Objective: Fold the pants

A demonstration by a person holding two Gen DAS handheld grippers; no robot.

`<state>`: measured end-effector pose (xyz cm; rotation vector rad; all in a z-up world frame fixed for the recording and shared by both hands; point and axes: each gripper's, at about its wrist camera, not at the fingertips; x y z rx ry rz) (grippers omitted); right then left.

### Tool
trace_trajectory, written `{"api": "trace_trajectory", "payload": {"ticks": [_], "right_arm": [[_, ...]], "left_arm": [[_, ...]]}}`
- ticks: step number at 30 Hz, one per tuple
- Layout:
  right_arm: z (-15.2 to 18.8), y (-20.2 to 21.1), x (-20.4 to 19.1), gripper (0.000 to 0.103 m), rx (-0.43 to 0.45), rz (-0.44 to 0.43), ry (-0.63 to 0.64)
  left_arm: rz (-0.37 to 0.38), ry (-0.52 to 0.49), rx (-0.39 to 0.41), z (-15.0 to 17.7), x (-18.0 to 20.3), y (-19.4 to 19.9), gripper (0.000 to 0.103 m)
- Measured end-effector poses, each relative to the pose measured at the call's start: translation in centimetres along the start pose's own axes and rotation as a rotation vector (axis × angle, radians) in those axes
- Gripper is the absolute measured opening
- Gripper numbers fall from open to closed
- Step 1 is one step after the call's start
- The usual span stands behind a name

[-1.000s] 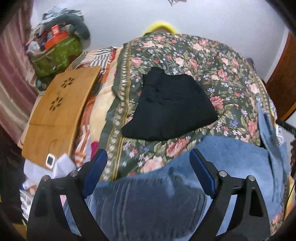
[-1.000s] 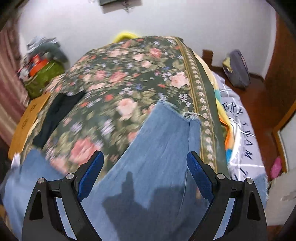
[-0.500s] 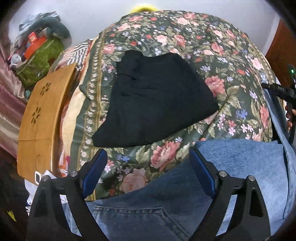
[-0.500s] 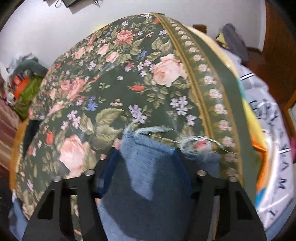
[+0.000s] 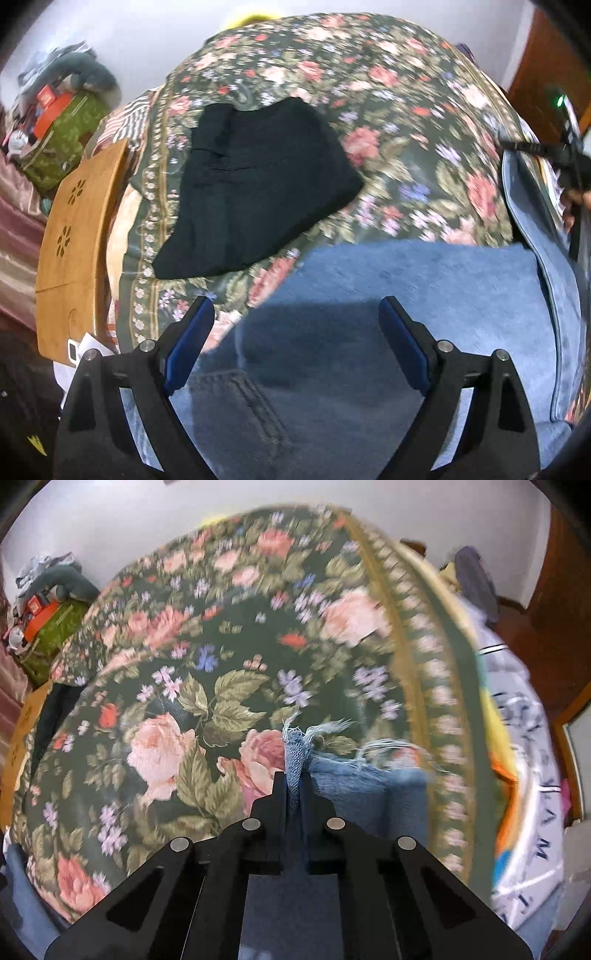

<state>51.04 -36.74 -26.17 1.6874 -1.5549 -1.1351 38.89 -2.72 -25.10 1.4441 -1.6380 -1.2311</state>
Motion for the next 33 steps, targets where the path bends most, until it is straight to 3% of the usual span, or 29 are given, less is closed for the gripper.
{"api": "trace_trajectory", "payload": {"ticks": [8,12,16,18,23,25,33], "right_arm": [[-1.1,12.9,6.5,0.005,0.189,-0.03,-0.056],[-0.8,20.1,9.7,0.005,0.295,-0.03,-0.082],[0.3,24.4,11.1,0.005,0.374,-0.004,-0.072],[1.2,24.7,12.0,0.005,0.366,0.011,-0.064],[5.4,21.4,14.4,0.005,0.265,0.077,-0.044],[7.7,19.4,15.6,0.005,0.209,0.108,-0.043],[15.6,13.0,19.6,0.007,0.002,0.13,-0.156]], "left_arm": [[0.026,-0.099,-0.027,1.3,6.5,1.4,0.091],[0.081,-0.163,-0.042,2.1,10.9,2.3,0.091],[0.116,-0.205,-0.049,2.9,14.9,3.0,0.091],[0.077,-0.227,-0.014,3.1,16.5,3.5,0.091],[0.152,-0.219,-0.062,3.4,18.6,2.8,0.091],[0.146,-0.224,-0.05,3.7,19.1,2.8,0.091],[0.146,-0.221,-0.019,4.2,19.6,2.9,0.091]]}}
Point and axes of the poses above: each gripper's, at about its wrist camera, not at the fingertips, and y roughly against the way its jaws point, x to its right, z to its underside
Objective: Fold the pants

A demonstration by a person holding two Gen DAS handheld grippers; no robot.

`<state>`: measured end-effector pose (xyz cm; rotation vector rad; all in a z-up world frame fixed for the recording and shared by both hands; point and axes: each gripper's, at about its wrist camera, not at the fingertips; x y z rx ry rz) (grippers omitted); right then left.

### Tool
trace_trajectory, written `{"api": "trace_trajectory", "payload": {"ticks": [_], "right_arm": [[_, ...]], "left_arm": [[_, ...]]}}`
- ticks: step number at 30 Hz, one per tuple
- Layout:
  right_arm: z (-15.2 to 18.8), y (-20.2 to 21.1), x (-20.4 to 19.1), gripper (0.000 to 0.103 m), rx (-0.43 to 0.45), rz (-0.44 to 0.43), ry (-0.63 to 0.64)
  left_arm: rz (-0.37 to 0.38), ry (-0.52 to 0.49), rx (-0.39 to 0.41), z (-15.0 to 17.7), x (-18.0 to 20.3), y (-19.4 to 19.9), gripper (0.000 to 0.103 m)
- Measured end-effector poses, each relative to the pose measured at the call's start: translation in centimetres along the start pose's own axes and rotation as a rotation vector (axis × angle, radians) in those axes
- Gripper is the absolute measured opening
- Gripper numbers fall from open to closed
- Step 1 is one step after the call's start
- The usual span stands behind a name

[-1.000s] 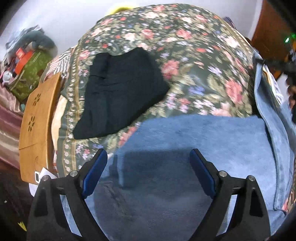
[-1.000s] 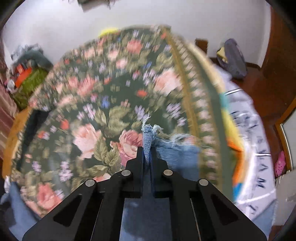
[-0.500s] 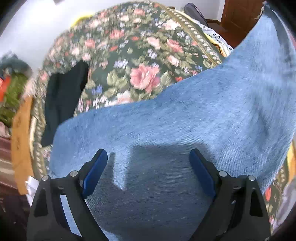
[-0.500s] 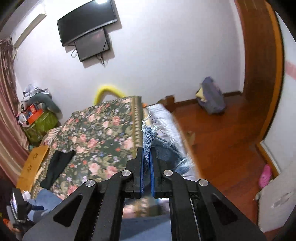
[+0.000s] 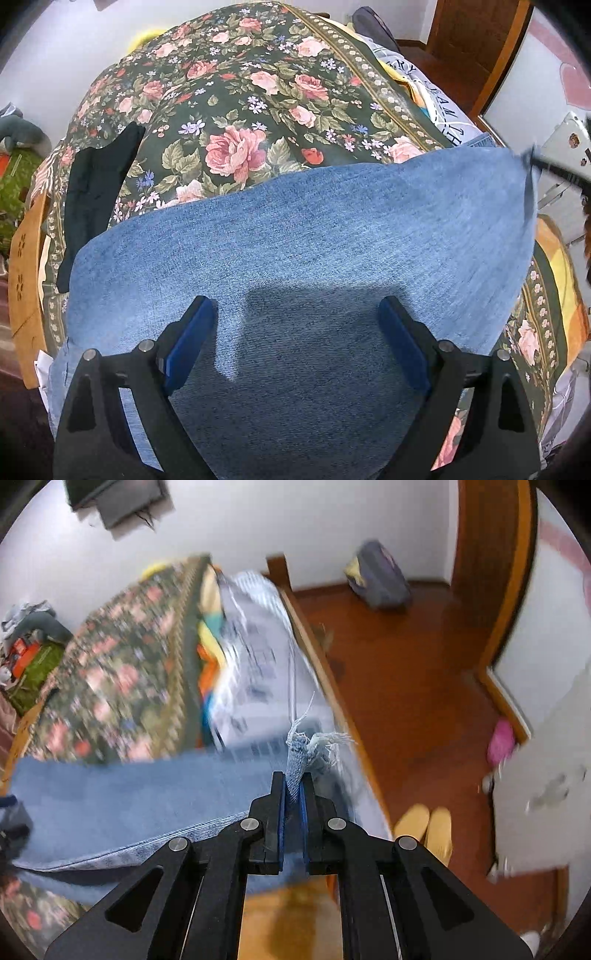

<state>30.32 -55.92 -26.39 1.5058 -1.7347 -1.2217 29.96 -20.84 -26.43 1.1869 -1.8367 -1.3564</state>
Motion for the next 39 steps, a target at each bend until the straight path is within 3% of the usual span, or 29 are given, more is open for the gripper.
{"api": "trace_trajectory", "payload": {"ticks": [6,9,12,19,24,31,35,39], "right_arm": [[2.3,0.6,0.7,0.022,-0.063,0.083,-0.016],[1.4,3.0,-0.5,0.035,-0.01,0.129,0.012],[0.3,5.6,-2.9,0.042,0.069,0.118,0.071],[-2.4,10.9,-13.5,0.053,0.231,-0.031,0.233],[-2.4,12.1,-22.4,0.056,0.255,-0.19,0.364],[-0.9,9.8,-33.9,0.059,0.222,-0.361,0.514],[-0.6,6.6,-39.0,0.059,0.126,-0.431,0.573],[-0.7,3.6,-43.4,0.059,0.048,-0.434,0.671]], "left_arm": [[0.012,0.017,0.022,0.4,-0.3,0.5,0.091],[0.023,0.058,0.054,0.8,-1.5,1.5,0.091],[0.021,0.111,0.106,1.5,-3.7,3.5,0.091],[-0.058,0.282,0.246,4.2,-13.4,9.6,0.091],[-0.163,0.392,0.284,8.3,-21.8,12.5,0.092],[-0.174,0.619,0.216,16.5,-33.6,12.2,0.094],[-0.128,0.725,0.139,20.5,-38.0,9.6,0.094],[-0.109,0.763,0.035,23.4,-40.3,5.7,0.094]]}}
Point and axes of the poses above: each gripper's, at about its wrist camera, not at the fingertips, and y roughly against the way its jaws point, x to its right, z to its underside
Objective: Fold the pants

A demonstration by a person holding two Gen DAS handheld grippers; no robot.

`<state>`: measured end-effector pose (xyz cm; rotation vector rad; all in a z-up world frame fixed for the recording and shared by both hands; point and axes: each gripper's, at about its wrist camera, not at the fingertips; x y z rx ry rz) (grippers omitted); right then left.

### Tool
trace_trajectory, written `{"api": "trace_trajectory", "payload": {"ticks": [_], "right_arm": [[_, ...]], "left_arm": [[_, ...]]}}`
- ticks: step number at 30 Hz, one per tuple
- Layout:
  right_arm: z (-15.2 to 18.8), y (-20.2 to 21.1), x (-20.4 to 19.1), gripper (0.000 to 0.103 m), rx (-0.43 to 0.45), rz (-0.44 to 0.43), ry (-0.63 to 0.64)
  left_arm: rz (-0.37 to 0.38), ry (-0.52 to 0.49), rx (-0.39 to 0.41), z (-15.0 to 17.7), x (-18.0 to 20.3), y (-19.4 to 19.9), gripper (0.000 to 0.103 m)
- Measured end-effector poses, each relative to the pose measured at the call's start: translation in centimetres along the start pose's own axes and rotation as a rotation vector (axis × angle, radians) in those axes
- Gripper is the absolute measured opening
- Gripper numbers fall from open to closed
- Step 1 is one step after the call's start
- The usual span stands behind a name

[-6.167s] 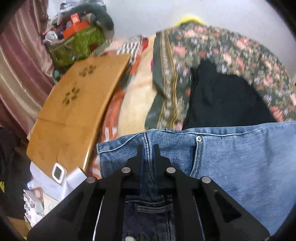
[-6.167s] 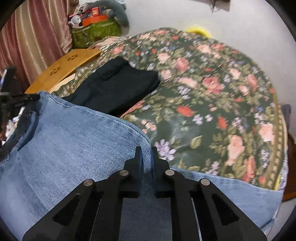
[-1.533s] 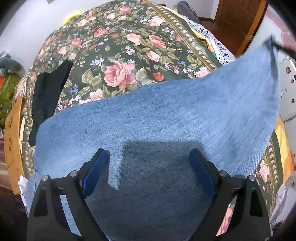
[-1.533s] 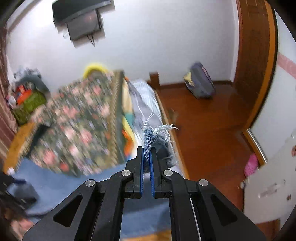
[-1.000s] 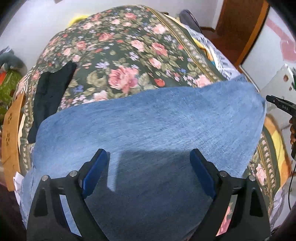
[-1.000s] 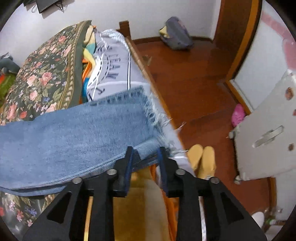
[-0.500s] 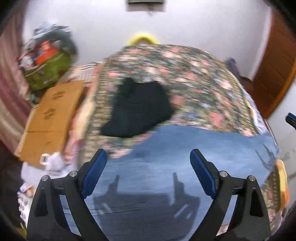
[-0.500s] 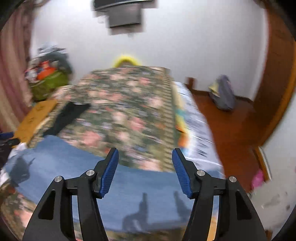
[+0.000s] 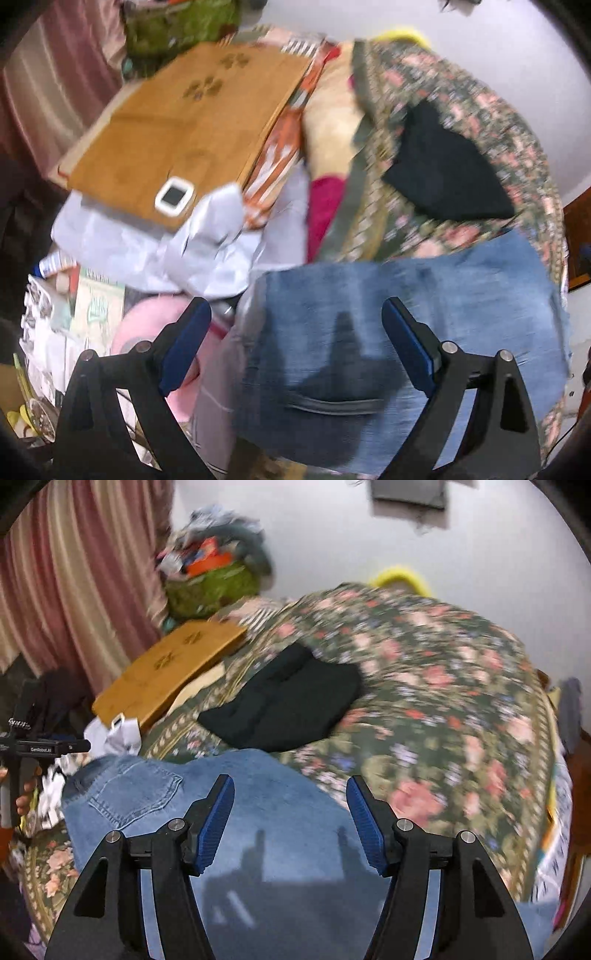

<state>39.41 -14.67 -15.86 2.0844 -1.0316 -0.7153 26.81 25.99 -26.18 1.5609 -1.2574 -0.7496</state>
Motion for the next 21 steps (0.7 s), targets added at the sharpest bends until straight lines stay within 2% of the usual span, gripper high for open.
{"api": "trace_trajectory", "payload": {"ticks": [4,6,8,9,10,12,13,14,15,16,18,21], "right_arm": [[-1.6,-4.0,-0.6,0.059,-0.064,-0.035,0.013],[-2.3,-6.2,-0.6,0.059,-0.102,-0.049,0.002],[-2.7,-8.2,-0.4,0.059,-0.143,-0.06,-0.025],[-2.8,-9.1,-0.2,0.059,-0.165,-0.072,-0.044],[-2.8,-10.1,-0.1,0.059,-0.19,-0.096,-0.059],[-2.6,-11.5,-0.5,0.055,-0.246,-0.148,-0.075],[-2.4,-12.3,-0.8,0.052,-0.276,-0.167,-0.071],[-2.1,-12.8,-1.4,0.048,-0.299,-0.178,-0.055],[-1.9,-12.9,-2.2,0.047,-0.292,-0.165,-0.019],[-1.9,-12.9,-2.7,0.045,-0.29,-0.155,0.009],[-1.7,-12.7,-3.7,0.036,-0.285,-0.12,0.05],[-1.5,-12.2,-3.9,0.028,-0.268,-0.097,0.064]], "left_arm": [[0.029,0.014,-0.095,1.1,-1.6,-3.3,0.094],[0.117,0.043,-0.14,1.6,-2.4,-4.6,0.083],[0.203,0.065,-0.181,2.1,-2.5,-5.4,0.059],[0.242,0.064,-0.195,2.3,-2.4,-5.6,0.053],[0.249,0.058,-0.193,2.4,-2.2,-5.5,0.051],[0.242,0.033,-0.173,2.6,-1.8,-5.0,0.045],[0.241,0.024,-0.167,2.7,-1.7,-4.7,0.036],[0.234,0.018,-0.16,2.8,-1.7,-4.5,0.019],[0.17,0.004,-0.134,3.0,-1.4,-3.8,0.009],[0.12,-0.012,-0.108,2.9,-1.4,-3.3,0.005],[0.062,-0.059,-0.043,3.3,-0.6,-2.1,0.005],[-0.008,-0.099,-0.009,4.3,0.1,-1.5,0.004]]}}
Point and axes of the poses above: each gripper's, at about its wrist camera, not at the fingertips, and y roughly against the way its jaws point, x to its right, z to its underside
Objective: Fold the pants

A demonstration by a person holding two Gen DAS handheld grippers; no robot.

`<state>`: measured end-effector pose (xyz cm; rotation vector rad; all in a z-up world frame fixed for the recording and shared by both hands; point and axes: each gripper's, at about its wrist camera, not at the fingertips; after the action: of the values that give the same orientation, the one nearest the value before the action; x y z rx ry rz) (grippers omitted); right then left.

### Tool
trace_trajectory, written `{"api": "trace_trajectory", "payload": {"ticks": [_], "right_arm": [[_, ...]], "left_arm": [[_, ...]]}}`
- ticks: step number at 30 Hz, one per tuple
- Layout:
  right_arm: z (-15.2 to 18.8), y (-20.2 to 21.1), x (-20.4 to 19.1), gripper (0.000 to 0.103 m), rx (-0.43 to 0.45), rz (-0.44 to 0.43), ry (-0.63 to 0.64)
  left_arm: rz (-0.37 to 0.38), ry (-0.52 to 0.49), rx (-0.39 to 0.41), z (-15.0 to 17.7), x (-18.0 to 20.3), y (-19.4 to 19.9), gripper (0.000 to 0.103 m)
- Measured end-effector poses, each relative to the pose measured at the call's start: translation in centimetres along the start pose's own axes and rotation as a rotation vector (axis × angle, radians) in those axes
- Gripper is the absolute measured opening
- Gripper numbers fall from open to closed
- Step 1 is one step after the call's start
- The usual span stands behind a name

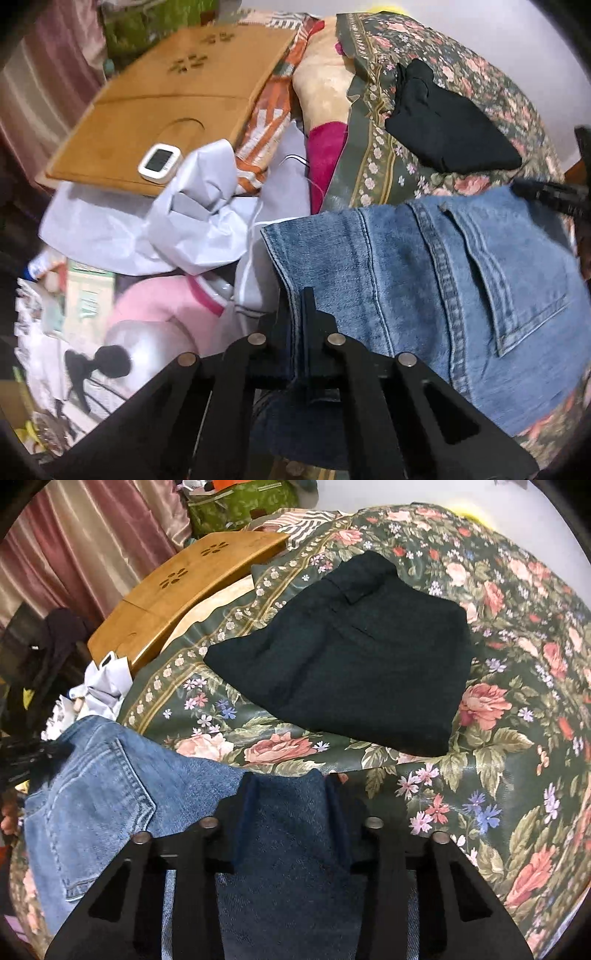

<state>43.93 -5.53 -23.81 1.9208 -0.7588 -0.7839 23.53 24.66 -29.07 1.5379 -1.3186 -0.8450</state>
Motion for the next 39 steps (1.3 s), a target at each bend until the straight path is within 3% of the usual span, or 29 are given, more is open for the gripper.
{"api": "trace_trajectory", "payload": {"ticks": [2,3,8,14,19,21,26,29,34,39], "right_arm": [[0.2,0.2,-0.2,0.022,0.021,0.025,-0.001],[0.4,0.3,-0.1,0.013,0.032,0.05,-0.005],[0.4,0.1,-0.2,0.012,0.049,0.104,-0.005],[0.4,0.3,-0.9,0.012,0.061,0.181,0.029],[0.8,3.0,-2.8,0.019,0.121,0.344,0.107],[1.6,5.4,-3.2,0.029,0.154,0.304,0.09],[4.8,12.4,-5.9,0.058,0.25,0.185,0.077],[7.0,13.9,-8.5,0.071,0.26,0.131,0.103],[10.9,13.1,-12.2,0.071,0.221,0.095,0.141],[13.3,10.6,-13.2,0.071,0.166,0.116,0.145]], "left_arm": [[-0.045,-0.017,0.016,0.9,0.0,0.2,0.005],[-0.056,-0.021,0.021,1.2,-0.1,0.2,0.005],[-0.029,0.035,-0.006,2.3,-1.3,-0.8,0.008],[-0.078,-0.001,-0.027,2.9,-0.8,-1.3,0.013],[-0.125,-0.018,0.032,2.6,-1.7,2.1,0.02],[-0.128,-0.043,0.079,2.5,-1.5,4.6,0.025],[-0.054,-0.147,0.226,3.2,1.4,10.6,0.07],[-0.001,-0.246,0.248,4.7,4.4,12.0,0.077],[0.037,-0.343,0.16,6.8,7.9,9.9,0.082],[-0.005,-0.427,0.086,8.0,9.8,7.1,0.082]]}}
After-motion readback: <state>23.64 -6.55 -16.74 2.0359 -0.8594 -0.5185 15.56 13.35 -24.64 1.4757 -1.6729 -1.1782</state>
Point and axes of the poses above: each gripper's, at about its wrist camera, not at the fingertips, and y roughly against the way its jaws point, x to its right, z to its underside
